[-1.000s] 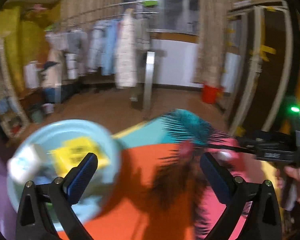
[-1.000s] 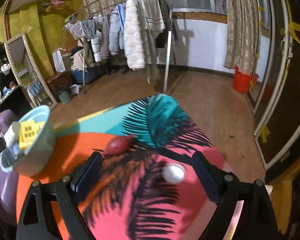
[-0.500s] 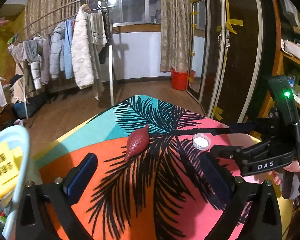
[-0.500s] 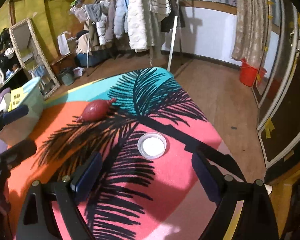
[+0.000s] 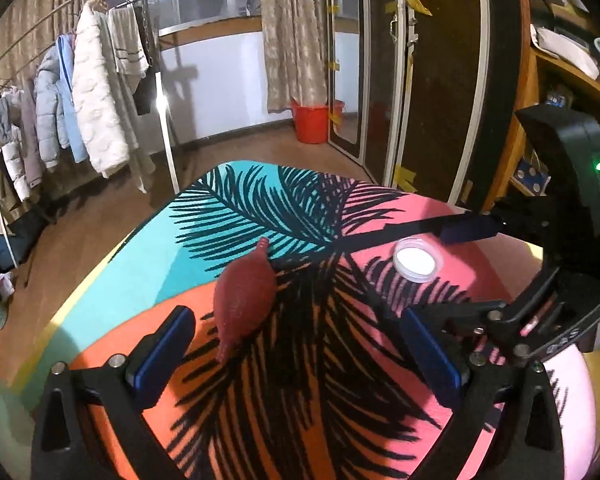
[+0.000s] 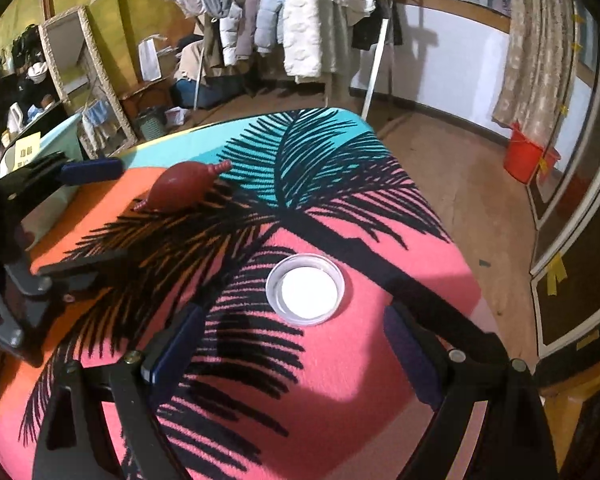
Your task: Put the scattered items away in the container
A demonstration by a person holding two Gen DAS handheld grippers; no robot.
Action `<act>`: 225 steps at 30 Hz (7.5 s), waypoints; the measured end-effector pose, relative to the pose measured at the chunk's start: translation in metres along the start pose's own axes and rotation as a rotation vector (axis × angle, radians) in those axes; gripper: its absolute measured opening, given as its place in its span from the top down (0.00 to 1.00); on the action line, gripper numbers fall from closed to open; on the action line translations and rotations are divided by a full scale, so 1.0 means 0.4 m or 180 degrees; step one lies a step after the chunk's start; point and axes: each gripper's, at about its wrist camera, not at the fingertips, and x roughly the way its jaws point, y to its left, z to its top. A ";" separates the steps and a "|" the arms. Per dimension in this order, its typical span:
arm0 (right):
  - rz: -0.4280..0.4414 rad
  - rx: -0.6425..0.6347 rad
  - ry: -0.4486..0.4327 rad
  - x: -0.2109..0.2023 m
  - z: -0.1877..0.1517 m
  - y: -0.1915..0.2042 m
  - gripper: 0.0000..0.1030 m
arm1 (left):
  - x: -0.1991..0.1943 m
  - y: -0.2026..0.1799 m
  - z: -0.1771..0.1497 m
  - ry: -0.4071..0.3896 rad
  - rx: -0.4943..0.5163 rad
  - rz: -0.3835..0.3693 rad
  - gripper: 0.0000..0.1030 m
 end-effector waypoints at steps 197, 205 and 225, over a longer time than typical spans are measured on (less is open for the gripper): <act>-0.0033 0.0512 -0.0037 -0.187 -0.082 0.331 0.00 | -0.517 0.043 -0.270 -0.0638 -0.1365 0.0910 0.00; -0.0257 0.0672 0.0268 -0.142 -0.153 0.311 0.00 | -0.387 0.000 -0.329 -0.0136 -0.1529 0.1022 0.00; -0.0636 0.0440 0.0160 -0.119 -0.182 0.359 0.00 | -0.289 0.022 -0.371 0.0415 -0.1660 0.0914 0.00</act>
